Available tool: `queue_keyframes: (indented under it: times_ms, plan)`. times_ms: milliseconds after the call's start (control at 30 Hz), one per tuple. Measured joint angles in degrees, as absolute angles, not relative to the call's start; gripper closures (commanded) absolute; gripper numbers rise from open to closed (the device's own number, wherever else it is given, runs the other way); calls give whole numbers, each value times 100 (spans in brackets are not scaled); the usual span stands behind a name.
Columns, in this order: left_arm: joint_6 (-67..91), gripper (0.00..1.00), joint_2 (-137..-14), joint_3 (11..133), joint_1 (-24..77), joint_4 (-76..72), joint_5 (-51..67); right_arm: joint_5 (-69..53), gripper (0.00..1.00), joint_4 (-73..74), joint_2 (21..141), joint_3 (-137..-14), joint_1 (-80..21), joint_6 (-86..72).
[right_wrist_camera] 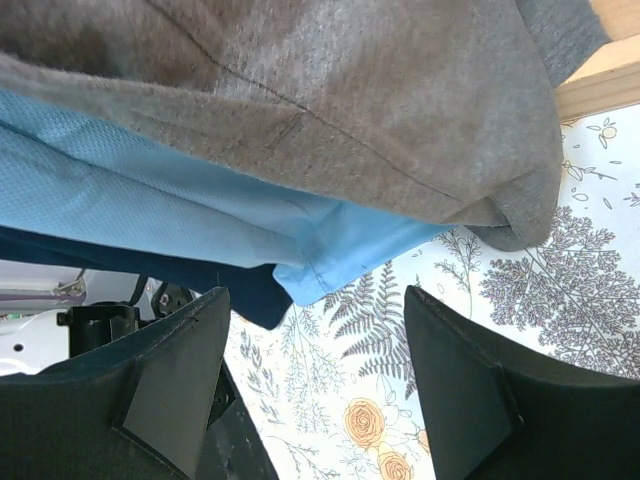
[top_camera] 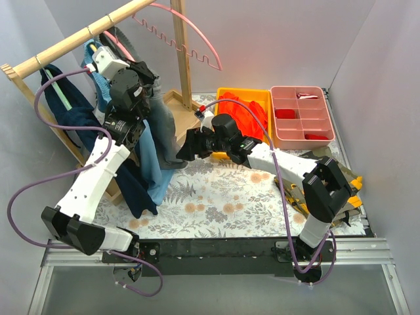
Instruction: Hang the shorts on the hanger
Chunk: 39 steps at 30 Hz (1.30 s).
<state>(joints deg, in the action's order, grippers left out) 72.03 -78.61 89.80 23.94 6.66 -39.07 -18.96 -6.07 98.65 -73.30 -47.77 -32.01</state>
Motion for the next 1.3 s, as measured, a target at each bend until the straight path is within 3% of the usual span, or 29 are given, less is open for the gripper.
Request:
queue_keyframes:
  times_ms: [67,100,200,233,433,500,1000,1300]
  plan:
    - [7223,84,-7738,8825,2381,580,-3804,-1887,23,-604,9865,-7328,-4777,-3188]
    - [7223,72,-7688,8781,2379,572,-3726,-1876,23,-607,9865,-7328,-4777,-3175]
    - [7166,53,-7590,8759,2366,552,-3454,-1841,23,-604,9863,-7321,-4777,-3142]
    - [7150,43,-7555,8759,2364,537,-3350,-1822,22,-607,9856,-7306,-4777,-3127]
    - [7083,18,-7249,8759,2368,707,-2558,-1730,21,-558,9679,-7111,-4779,-3059]
    - [7072,4,-7140,8759,2368,840,-2331,-1678,21,-545,9583,-7057,-4777,-3002]
    - [6420,2,-6305,9273,2368,2456,-1337,-731,16,-102,7846,-6254,-4781,-2591]
    - [6147,2,-6602,10263,2368,3109,-19,768,13,478,6619,-5728,-4792,-2366]
